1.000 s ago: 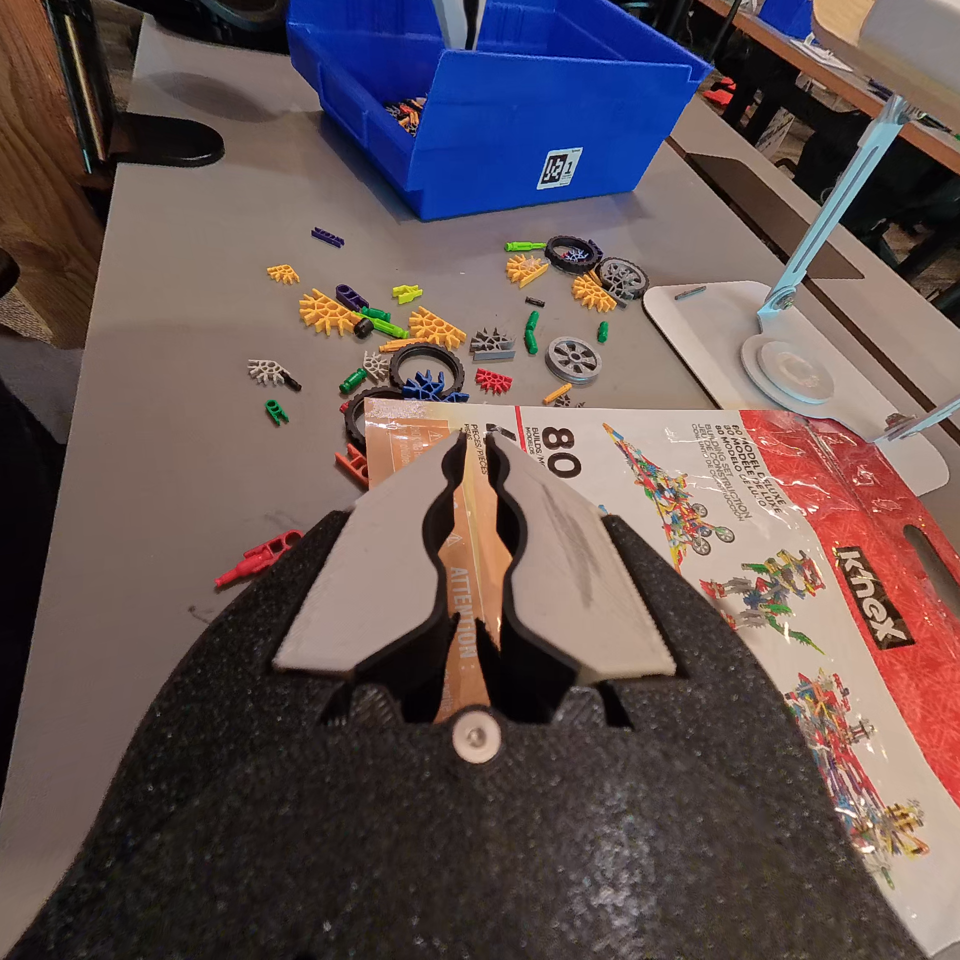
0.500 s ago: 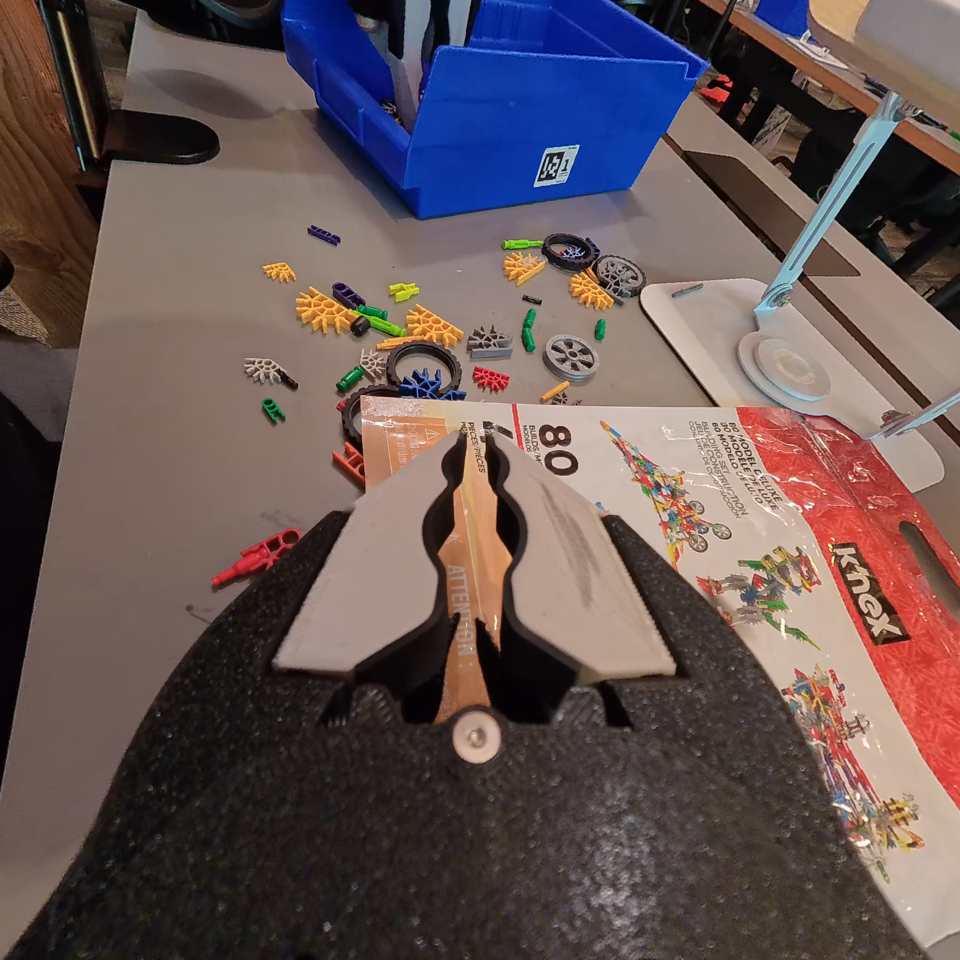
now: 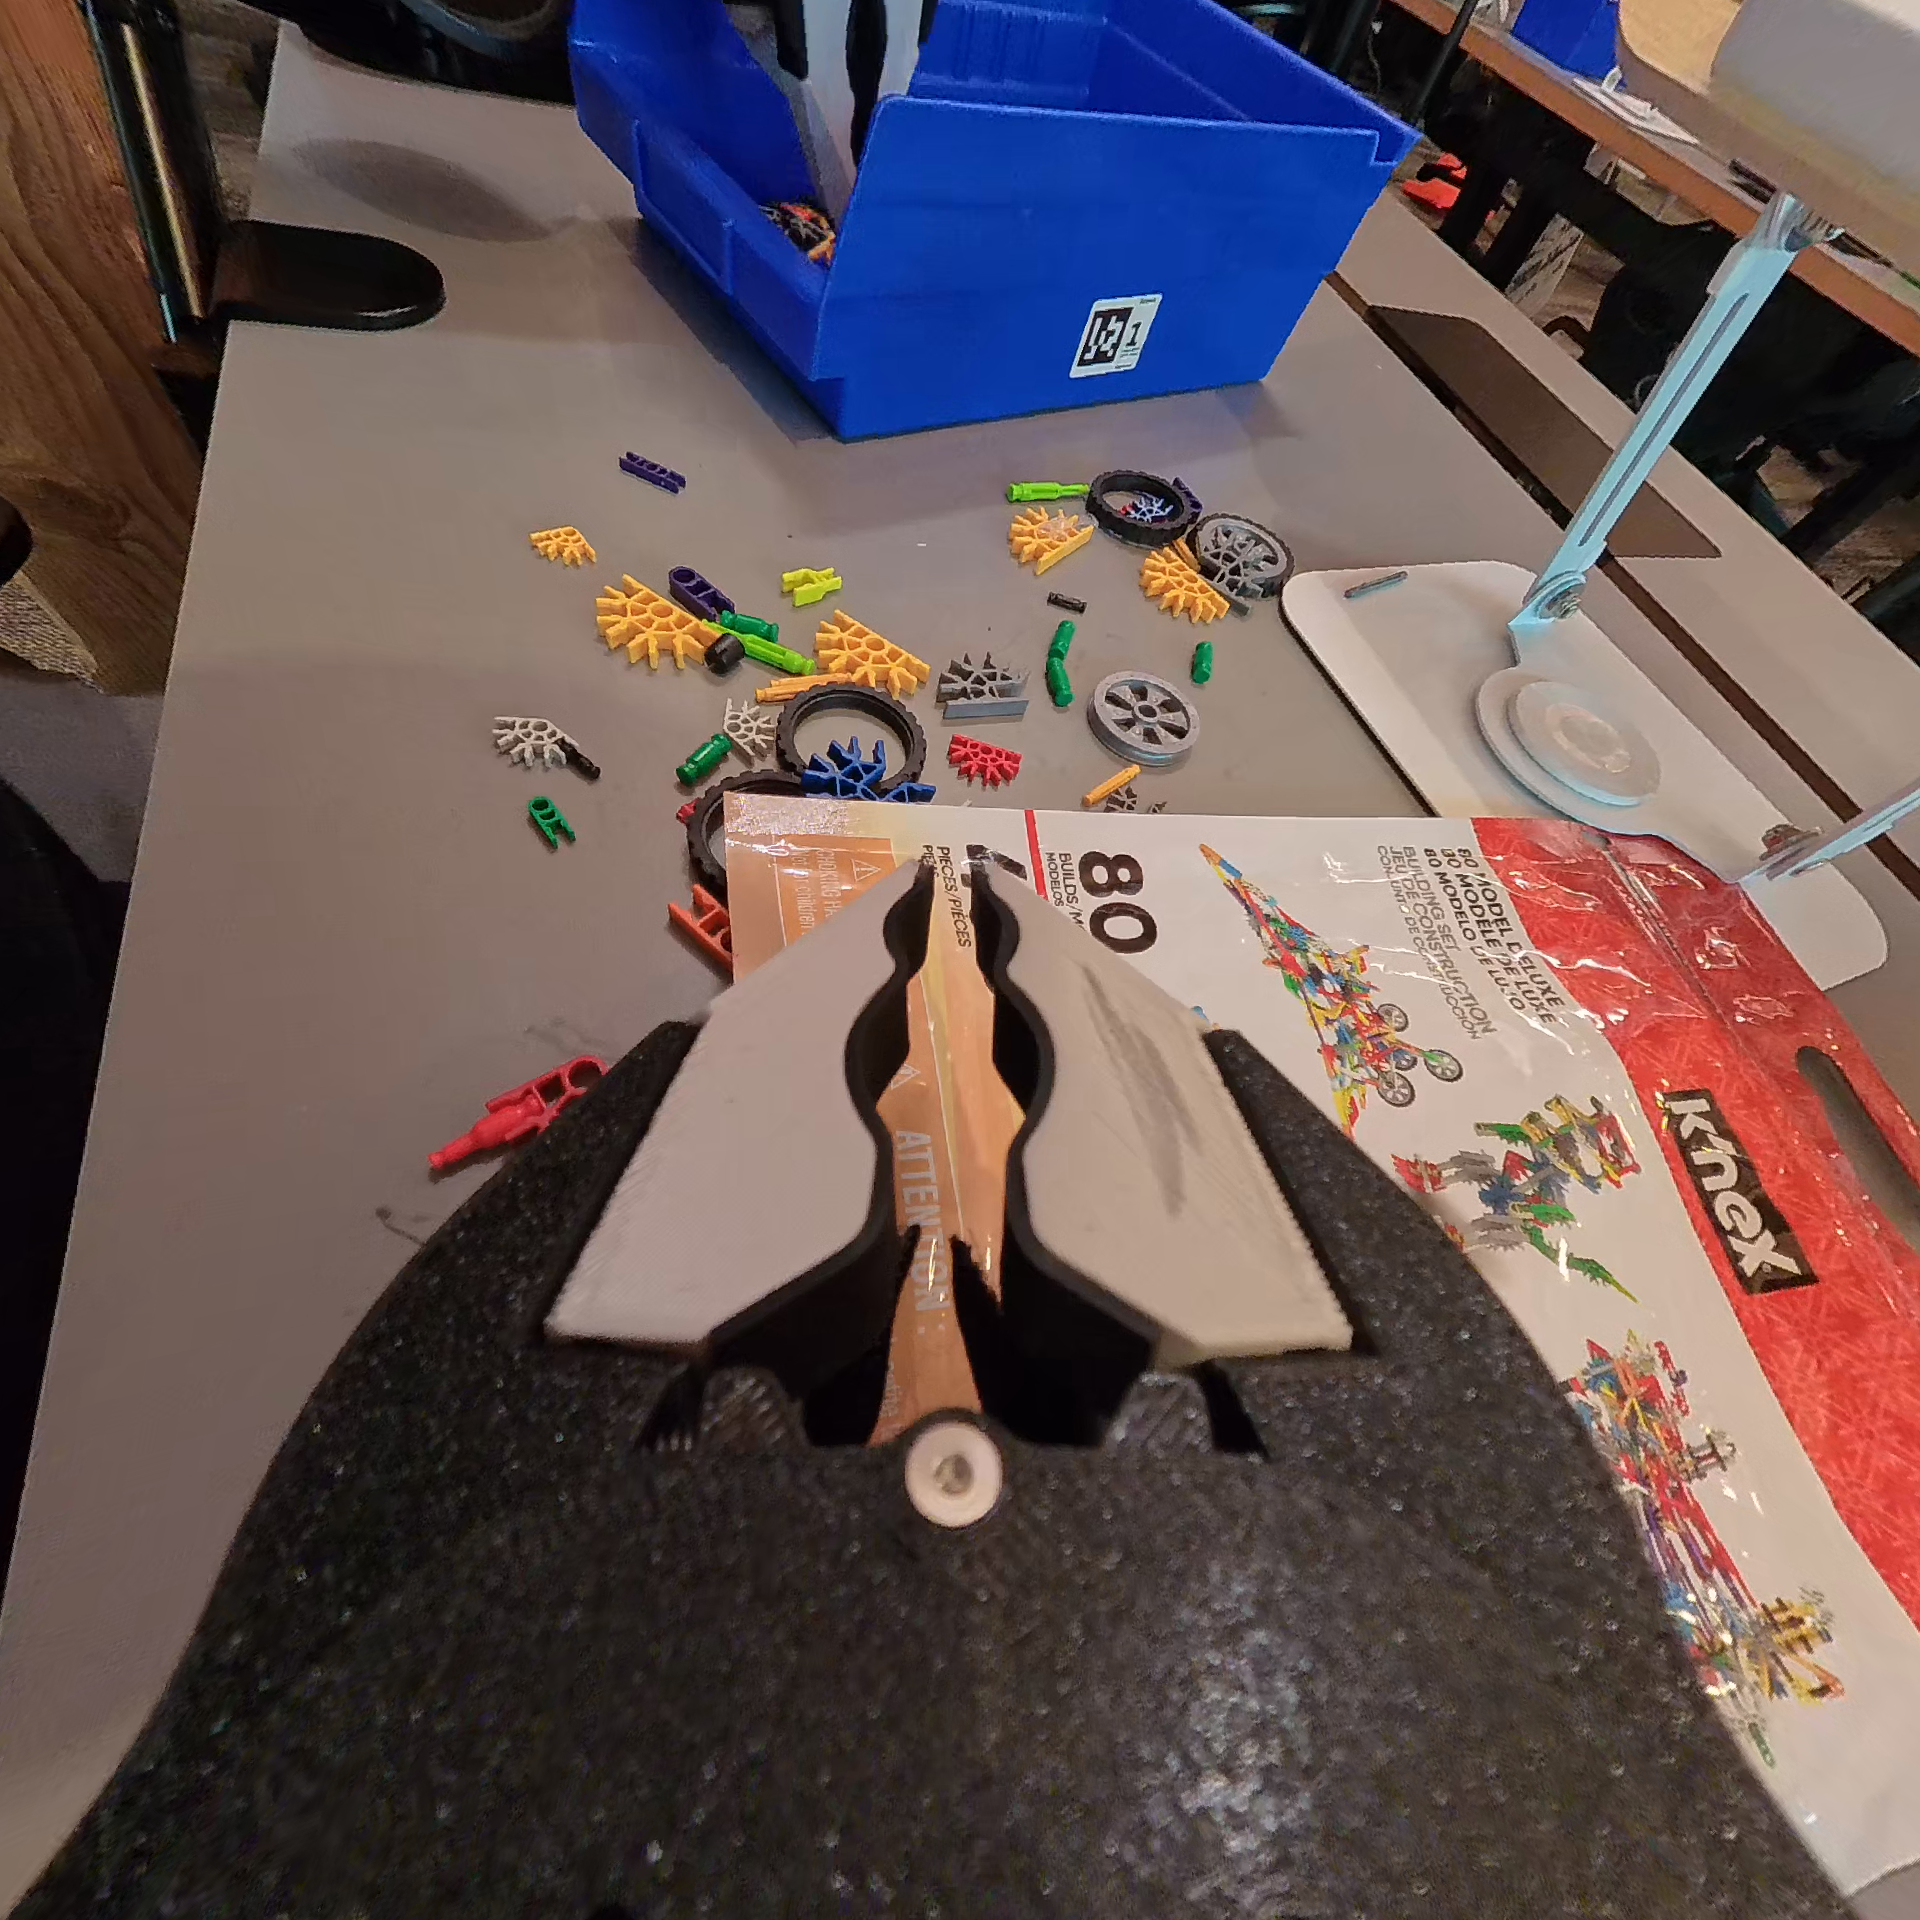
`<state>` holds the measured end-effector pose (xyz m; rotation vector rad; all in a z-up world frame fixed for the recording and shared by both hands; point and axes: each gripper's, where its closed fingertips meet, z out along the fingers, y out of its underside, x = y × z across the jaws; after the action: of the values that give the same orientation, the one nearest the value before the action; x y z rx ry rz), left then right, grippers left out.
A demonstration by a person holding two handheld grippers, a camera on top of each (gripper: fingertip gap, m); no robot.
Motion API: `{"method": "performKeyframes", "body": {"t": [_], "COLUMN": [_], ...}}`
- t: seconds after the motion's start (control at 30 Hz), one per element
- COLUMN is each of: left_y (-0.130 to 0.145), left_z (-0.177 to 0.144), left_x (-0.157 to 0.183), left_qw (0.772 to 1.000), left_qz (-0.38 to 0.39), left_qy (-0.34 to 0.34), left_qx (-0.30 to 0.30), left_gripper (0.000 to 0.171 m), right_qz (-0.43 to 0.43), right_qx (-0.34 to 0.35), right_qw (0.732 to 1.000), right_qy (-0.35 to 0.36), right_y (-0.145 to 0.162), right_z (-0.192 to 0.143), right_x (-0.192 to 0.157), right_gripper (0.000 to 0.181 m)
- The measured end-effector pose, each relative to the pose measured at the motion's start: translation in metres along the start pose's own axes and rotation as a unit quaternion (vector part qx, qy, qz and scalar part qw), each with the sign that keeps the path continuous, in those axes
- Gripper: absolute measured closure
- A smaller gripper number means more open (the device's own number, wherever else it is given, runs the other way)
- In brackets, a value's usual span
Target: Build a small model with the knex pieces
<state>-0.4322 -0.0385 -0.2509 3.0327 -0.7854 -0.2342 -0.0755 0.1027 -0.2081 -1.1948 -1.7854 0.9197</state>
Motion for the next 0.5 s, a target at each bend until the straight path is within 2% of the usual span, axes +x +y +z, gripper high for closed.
{"method": "performKeyframes", "body": {"t": [0.2,0.3,0.4,0.5], "left_y": [-0.017,-0.044,-0.076,-0.106], "left_z": [-0.025,-0.055,-0.084,-0.103], "left_x": [0.001,0.009,0.034,0.072], "left_qw": [0.998,0.993,0.984,0.976], "left_qz": [0.005,0.008,0.035,0.079], "left_qy": [-0.033,-0.043,-0.032,-0.011], "left_qx": [0.046,0.114,0.17,0.202], "left_gripper": [0.17,0.17,0.17,0.17], "right_qz": [-0.001,-0.003,-0.005,-0.008], "right_qx": [0.002,0.002,0.002,0.001], "right_qw": [1.0,1.0,1.0,1.0], "right_qy": [0.001,0.0,0.001,0.004], "right_y": [-0.001,-0.001,-0.002,-0.002], "right_z": [-0.001,-0.001,-0.001,-0.001], "right_x": [0.0,-0.001,-0.001,-0.001], "right_gripper": [0.175,0.175,0.175,0.175]}}
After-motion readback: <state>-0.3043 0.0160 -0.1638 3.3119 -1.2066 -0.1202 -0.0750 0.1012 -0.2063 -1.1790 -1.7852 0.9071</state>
